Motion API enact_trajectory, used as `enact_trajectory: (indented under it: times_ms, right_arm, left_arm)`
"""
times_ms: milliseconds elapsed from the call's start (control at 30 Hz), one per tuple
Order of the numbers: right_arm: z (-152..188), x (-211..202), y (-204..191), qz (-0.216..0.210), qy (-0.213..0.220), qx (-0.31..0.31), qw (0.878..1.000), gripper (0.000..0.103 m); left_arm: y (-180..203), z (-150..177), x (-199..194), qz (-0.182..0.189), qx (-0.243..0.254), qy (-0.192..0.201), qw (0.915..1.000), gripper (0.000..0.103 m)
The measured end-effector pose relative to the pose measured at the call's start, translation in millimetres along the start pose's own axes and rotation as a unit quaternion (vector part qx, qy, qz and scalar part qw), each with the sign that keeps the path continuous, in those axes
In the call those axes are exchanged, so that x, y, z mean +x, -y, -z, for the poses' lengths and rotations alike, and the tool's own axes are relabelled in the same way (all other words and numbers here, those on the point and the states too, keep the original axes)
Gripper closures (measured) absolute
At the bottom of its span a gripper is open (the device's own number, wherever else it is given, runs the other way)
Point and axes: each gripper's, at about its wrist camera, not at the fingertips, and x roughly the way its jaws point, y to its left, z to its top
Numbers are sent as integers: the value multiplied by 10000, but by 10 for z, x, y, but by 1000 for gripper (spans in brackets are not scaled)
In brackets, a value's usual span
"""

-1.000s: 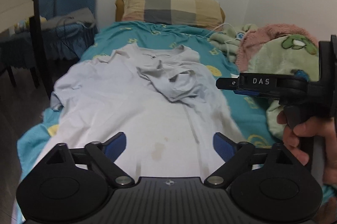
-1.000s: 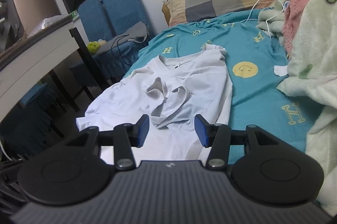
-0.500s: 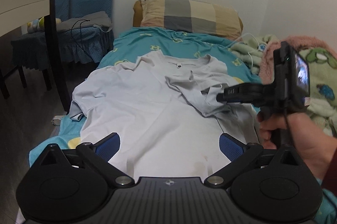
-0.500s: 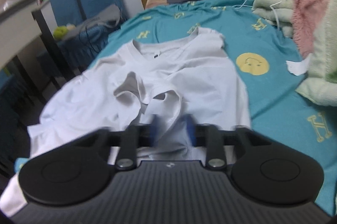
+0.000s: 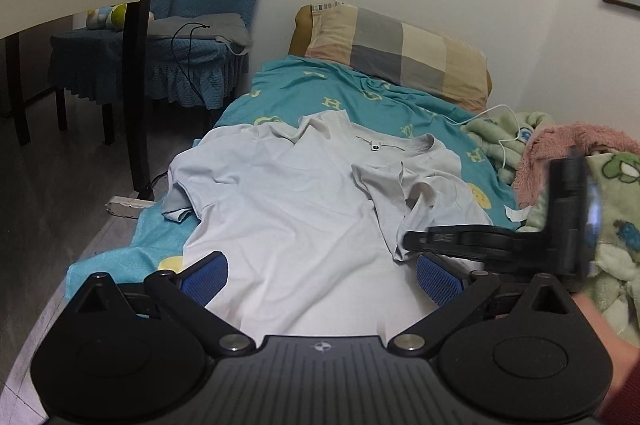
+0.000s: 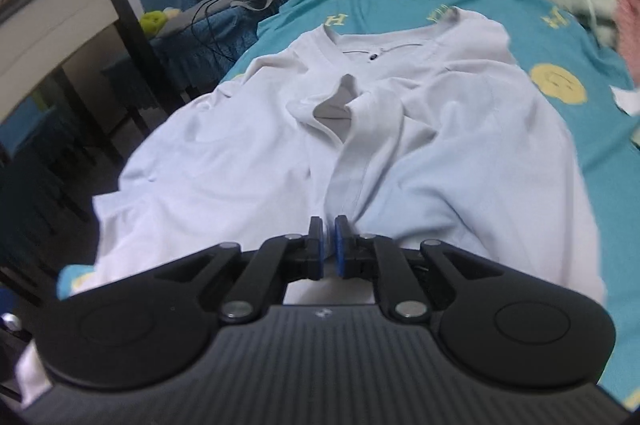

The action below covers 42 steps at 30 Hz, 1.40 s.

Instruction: Fold clothes

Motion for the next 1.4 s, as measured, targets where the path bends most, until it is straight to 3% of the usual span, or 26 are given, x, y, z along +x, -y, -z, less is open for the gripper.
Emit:
enact_trajectory:
  times_ms: [333, 400, 467, 633, 700, 867, 967, 1067, 1133, 1200, 1400]
  right_arm:
    - [429, -1540, -211, 255, 286, 332, 9987, 88]
    - [508, -1708, -193, 52, 474, 568, 9972, 50]
    - [515, -1789, -188, -58, 657, 621, 9959, 36]
    - [341, -1805, -38, 8, 984, 545, 9936, 38]
    - [309, -1821, 111, -37, 1054, 710, 9919, 38]
    - [319, -1755, 506, 130, 962, 1198, 9880, 37]
    - [304, -1708, 764, 6, 912, 1722, 9808, 36]
    - [298, -1647, 903, -169, 853, 2069, 9745, 36]
    - [310, -1584, 955, -162, 770, 2198, 9724, 36]
    - [339, -1522, 987, -171, 648, 2338, 9700, 36]
    - [371, -1536, 993, -256, 569, 2488, 9665, 36]
  left_arm:
    - [121, 170, 47, -219, 267, 8, 9994, 2]
    - [163, 224, 52, -292, 377, 22, 9989, 2]
    - [213, 259, 88, -393, 506, 28, 9979, 3]
    - [371, 162, 478, -613, 844, 157, 9944, 7]
    - [461, 32, 766, -703, 918, 11, 9933, 10]
    - [770, -328, 1436, -335, 1413, 159, 9893, 15]
    - [787, -470, 1645, -341, 1312, 146, 9907, 24]
    - [804, -612, 1854, -346, 1211, 133, 9920, 43]
    - [815, -707, 1994, -350, 1143, 125, 9928, 61]
    - [826, -802, 2133, -354, 1075, 116, 9935, 100]
    - [859, -1086, 2550, -368, 870, 90, 9955, 100]
